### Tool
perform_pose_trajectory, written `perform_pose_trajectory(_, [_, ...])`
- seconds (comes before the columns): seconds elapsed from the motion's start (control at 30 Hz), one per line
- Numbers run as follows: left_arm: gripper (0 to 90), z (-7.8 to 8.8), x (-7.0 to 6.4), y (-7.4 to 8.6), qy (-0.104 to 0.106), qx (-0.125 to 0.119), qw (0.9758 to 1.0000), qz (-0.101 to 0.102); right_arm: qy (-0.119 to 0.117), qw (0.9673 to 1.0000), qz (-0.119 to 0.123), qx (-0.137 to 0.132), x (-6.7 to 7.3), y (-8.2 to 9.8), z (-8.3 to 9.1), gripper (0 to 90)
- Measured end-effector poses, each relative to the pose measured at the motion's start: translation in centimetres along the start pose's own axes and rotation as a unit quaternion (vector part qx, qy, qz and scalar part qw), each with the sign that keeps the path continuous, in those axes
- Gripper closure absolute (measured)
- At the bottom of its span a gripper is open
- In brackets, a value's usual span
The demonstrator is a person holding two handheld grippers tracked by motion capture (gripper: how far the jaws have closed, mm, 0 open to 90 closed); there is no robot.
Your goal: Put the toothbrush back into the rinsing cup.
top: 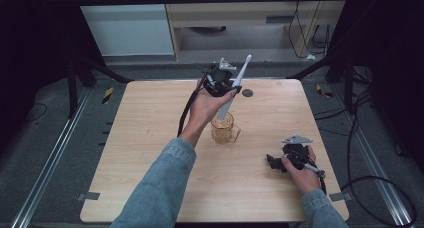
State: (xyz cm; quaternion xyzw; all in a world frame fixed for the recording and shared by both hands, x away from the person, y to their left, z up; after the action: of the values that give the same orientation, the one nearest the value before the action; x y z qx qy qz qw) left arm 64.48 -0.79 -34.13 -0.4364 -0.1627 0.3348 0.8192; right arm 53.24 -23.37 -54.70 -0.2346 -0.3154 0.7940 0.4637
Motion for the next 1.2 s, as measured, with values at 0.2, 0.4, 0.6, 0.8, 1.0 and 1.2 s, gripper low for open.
perform_pose_trajectory(0.2, [67.1,-0.6,0.0,0.8,-0.001,0.001,1.0,-0.003,0.001,1.0,0.002,0.0,0.0,0.0,0.0,0.4])
perform_pose_trajectory(0.4, [67.1,-0.9,-0.1,1.7,0.001,0.003,1.0,-0.004,0.0,1.0,0.002,0.0,0.0,0.0,0.0,0.4])
perform_pose_trajectory(0.6, [67.1,-1.3,0.0,2.5,0.004,0.008,1.0,-0.001,-0.002,1.0,-0.002,0.0,0.0,0.0,0.0,0.4])
perform_pose_trajectory(0.8, [67.1,-1.4,0.2,3.2,0.004,0.006,1.0,0.003,-0.002,1.0,-0.002,0.0,0.0,0.0,0.0,0.4])
perform_pose_trajectory(1.0, [67.1,-1.3,0.3,3.5,0.003,0.002,1.0,0.001,-0.002,1.0,-0.003,0.0,0.1,0.0,0.0,0.4])
perform_pose_trajectory(1.2, [67.1,-1.4,0.2,3.9,0.009,0.001,1.0,-0.001,-0.003,1.0,-0.004,0.0,0.1,0.0,0.0,0.4])
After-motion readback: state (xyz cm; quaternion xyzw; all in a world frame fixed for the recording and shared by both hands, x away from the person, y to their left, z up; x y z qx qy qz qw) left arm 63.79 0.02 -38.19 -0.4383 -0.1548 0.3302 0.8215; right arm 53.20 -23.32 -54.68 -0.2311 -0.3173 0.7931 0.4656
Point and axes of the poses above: each handheld gripper's, and its own axes: z roughly backward along the jaws, y roughly out of its underside, x roughly to its left, the point moved 5 cm from there along -z, roughly forward along the jaws, and after that the axes turned 6 degrees about z, right-handed, at the moved point
